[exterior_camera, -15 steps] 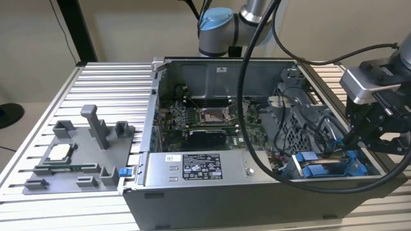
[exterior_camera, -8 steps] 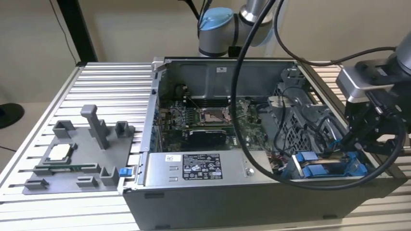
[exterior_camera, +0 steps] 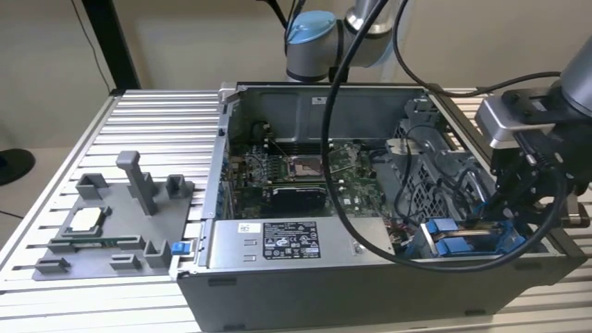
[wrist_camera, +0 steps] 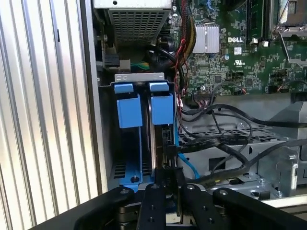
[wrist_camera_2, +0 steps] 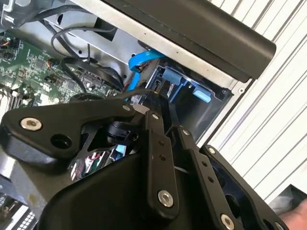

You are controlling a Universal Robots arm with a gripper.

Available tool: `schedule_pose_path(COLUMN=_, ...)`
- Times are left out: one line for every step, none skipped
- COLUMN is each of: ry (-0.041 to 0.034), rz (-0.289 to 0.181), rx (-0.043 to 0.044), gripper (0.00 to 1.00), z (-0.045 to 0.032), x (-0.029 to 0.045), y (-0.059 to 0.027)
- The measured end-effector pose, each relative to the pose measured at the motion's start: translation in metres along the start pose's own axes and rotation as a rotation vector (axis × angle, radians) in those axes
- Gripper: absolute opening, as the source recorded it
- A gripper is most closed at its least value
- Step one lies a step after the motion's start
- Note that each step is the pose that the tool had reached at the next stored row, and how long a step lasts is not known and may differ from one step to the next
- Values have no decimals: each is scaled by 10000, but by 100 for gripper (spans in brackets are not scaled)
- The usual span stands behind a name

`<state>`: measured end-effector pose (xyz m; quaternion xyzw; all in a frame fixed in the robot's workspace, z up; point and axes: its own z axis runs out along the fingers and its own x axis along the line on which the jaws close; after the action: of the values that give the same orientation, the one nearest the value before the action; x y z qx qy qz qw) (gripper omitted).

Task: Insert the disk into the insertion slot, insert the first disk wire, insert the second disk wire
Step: 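Insert the second disk wire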

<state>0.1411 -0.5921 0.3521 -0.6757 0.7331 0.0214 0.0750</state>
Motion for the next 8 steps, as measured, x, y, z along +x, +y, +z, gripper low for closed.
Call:
schedule_pose_path(ry=-3, rz=1, rx=0, gripper=0, z=14, x=3, y=10)
schedule_pose_path(ry=-15, rz=1, rx=-2, gripper=0, z=26, x=4, y=11)
schedule_pose_path(ry=-50, rz=4, rx=-4, gripper=0, z=37, x=6, y=11)
schedule_pose_path(ry=-85, rz=6, rx=-8, gripper=0, z=45, x=6, y=-1)
schedule_pose_path(ry=-109, rz=9, rx=-11, gripper=0, z=50, x=5, y=-17)
schedule_pose_path(ry=-139, rz=12, rx=-14, gripper=0, z=53, x=4, y=-40)
schedule_pose_path(ry=-153, rz=15, rx=-33, gripper=0, z=56, x=1, y=-80)
schedule_pose_path(ry=-154, rz=22, rx=-66, gripper=0, z=59, x=-1, y=-112)
